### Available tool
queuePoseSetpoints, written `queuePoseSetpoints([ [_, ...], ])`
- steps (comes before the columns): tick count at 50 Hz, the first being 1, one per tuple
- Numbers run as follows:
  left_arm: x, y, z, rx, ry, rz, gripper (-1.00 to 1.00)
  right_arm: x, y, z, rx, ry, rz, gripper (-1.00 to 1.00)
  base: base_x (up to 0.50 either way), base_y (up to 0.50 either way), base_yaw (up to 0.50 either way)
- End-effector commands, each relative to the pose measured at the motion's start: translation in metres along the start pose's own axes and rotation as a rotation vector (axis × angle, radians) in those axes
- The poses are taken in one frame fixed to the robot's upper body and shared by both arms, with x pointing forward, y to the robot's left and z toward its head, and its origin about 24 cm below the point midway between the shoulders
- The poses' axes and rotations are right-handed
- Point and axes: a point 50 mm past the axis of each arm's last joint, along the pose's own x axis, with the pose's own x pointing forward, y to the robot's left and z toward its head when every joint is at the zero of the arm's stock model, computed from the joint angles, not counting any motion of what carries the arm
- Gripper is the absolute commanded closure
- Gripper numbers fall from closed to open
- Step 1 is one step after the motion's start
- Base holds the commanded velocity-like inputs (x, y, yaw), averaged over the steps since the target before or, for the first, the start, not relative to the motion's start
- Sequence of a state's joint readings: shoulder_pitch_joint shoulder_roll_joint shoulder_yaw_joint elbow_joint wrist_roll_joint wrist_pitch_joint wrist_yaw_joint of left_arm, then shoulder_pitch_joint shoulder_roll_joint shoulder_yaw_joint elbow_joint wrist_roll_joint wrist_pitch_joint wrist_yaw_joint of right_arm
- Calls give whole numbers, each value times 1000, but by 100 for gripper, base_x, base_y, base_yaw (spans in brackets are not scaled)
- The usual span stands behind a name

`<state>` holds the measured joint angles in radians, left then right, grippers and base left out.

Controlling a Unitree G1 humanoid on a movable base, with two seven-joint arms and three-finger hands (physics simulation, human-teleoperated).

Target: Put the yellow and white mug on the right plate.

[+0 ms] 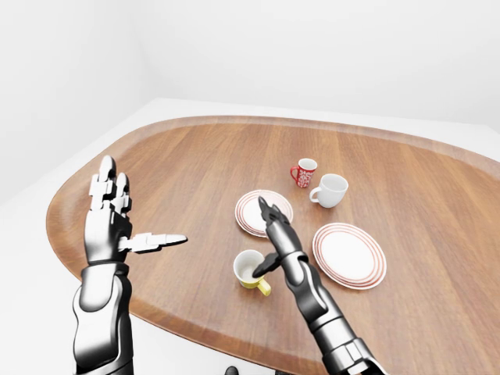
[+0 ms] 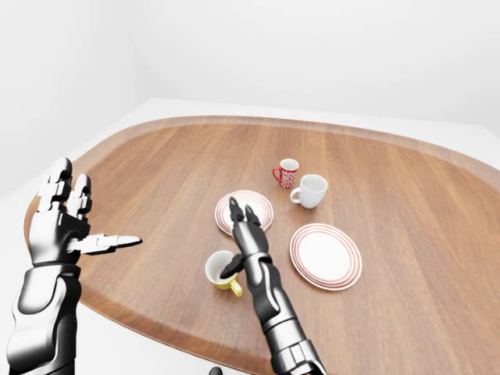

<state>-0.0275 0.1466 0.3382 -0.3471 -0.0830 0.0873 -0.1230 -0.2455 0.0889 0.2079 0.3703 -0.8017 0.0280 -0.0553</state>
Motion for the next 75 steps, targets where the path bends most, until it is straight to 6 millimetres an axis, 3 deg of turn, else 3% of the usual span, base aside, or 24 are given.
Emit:
queuePoseSetpoints([
  [1,0,1,0,0,-2,2,-100,-5,8,3,-17,-13,12,-100,0,0,0],
  [40,0,-1,0,0,-1,-4,-100,-1,41,-20,-55,31,60,-100,0,0,0],
  [60,-1,-2,1,1,-4,-6,-100,-5,47,-23,-61,46,75,-100,0,0,0],
  [75,-1,-2,0,1,-1,-8,-100,-3,54,-38,-83,115,85,-100,0,0,0],
])
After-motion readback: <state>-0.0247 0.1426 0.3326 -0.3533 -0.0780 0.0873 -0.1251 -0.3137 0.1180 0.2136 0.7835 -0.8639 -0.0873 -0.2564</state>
